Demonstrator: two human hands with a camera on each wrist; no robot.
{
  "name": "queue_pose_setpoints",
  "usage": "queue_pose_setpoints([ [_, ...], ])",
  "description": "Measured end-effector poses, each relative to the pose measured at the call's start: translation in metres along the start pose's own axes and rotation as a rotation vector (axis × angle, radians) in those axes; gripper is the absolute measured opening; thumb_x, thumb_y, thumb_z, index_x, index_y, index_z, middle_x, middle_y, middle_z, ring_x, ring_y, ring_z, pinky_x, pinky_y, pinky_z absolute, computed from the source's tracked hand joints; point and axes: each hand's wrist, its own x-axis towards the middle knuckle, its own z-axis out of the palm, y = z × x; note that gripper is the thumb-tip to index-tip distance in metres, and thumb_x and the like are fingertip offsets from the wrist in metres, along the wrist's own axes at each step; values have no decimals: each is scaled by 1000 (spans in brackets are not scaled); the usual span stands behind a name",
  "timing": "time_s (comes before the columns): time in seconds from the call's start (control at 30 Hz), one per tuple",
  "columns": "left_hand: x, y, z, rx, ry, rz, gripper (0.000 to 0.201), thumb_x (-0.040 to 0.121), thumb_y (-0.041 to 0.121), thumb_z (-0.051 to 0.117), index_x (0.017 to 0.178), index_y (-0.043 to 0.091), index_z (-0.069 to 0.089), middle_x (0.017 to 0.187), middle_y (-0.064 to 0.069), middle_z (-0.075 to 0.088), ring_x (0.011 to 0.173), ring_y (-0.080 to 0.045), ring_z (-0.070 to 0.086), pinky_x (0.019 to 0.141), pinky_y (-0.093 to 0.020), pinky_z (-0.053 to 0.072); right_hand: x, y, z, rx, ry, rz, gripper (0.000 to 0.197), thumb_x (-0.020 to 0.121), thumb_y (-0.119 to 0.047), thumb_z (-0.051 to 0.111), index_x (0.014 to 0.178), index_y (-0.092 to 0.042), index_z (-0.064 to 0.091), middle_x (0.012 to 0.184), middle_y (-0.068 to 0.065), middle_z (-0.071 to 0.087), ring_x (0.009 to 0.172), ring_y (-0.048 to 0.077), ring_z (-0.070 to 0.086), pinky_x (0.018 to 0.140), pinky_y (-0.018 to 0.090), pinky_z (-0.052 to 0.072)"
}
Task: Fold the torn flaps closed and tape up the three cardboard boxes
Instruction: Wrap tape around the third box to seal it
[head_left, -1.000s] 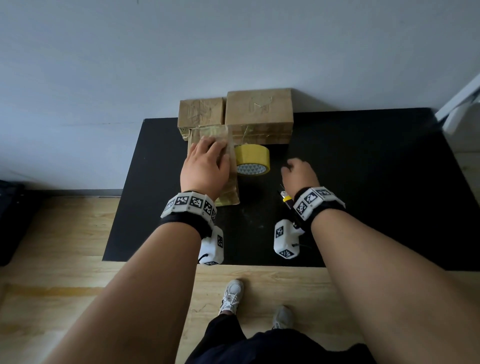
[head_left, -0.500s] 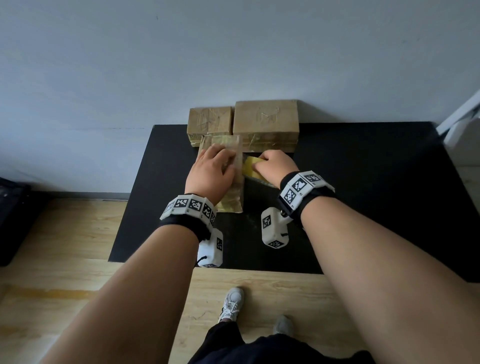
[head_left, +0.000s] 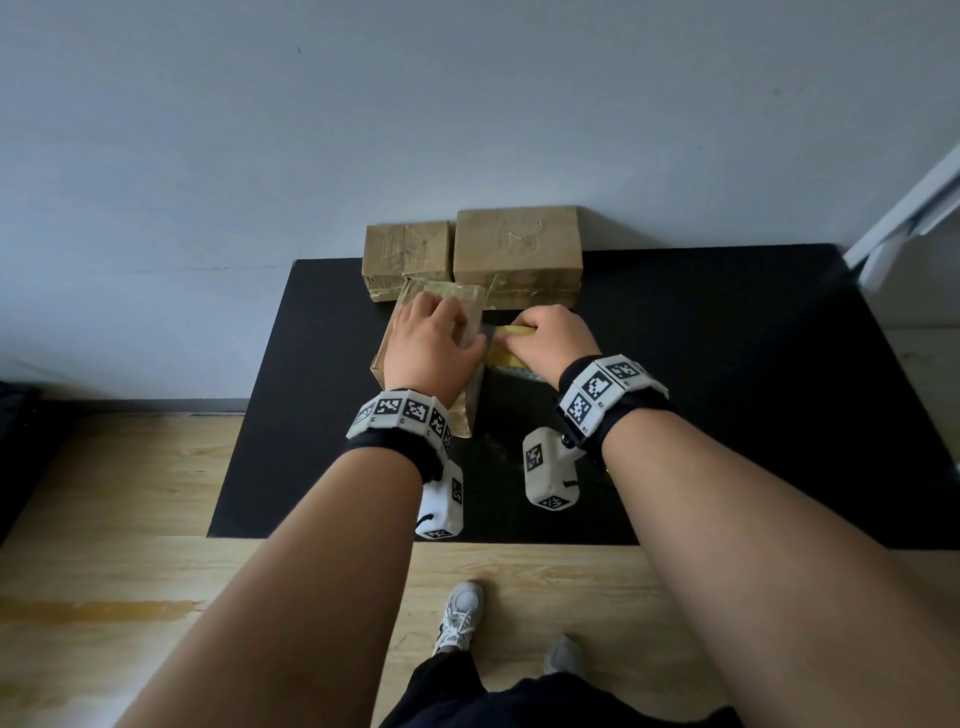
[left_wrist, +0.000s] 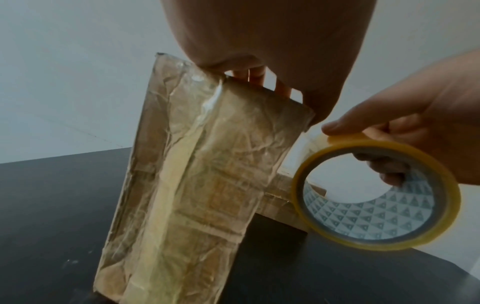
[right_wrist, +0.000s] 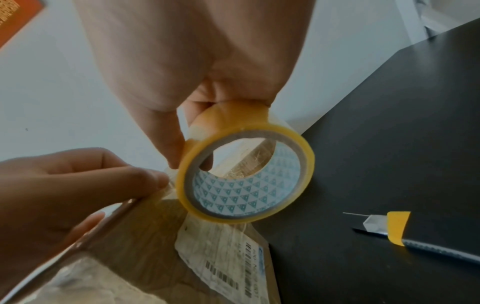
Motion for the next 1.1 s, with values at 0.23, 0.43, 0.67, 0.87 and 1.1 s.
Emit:
queue_pose_setpoints([
  [0.23,2,-3,0,26,-22,39,29,79,35,68,95,14,57,106,-2,53,108,-23,45,93,-34,42,4,-9,0,-118,29,-45,27,90,-39,61,91,-15,73,84,1,70,81,21,64,75,34,51],
  [0.43,4,-6,-1,23,-28,39,27,80,34,68,95,14,57,107,-1,52,109,-23,44,97,-36,41,8,7,-10,-235,51,31,24,91,-40,61,95,-19,73,93,2,69,93,25,63,93,40,46],
  [0.67,7,0,2,122,-35,24,37,83,35,62,114,18,54,120,-2,49,121,-24,40,110,-38,32,3,16,-16,-73,87,100,28,91,-38,61,107,-18,73,103,3,70,100,24,63,89,38,50],
  [0.87,11,9,13,193,29,-5,24,90,30,53,105,11,55,112,-9,52,114,-30,45,111,-42,29,-5,19,-13,-77,77,121,27,93,-38,61,110,-20,70,94,-3,63,95,20,61,84,35,49],
  [1.1,13,16,16,283,-23,14,32,87,20,54,118,13,50,118,-11,49,117,-32,44,113,-46,23,-17,23,-23,-74,109,116,26,93,-38,60,103,-18,72,94,0,67,91,20,62,82,36,51],
])
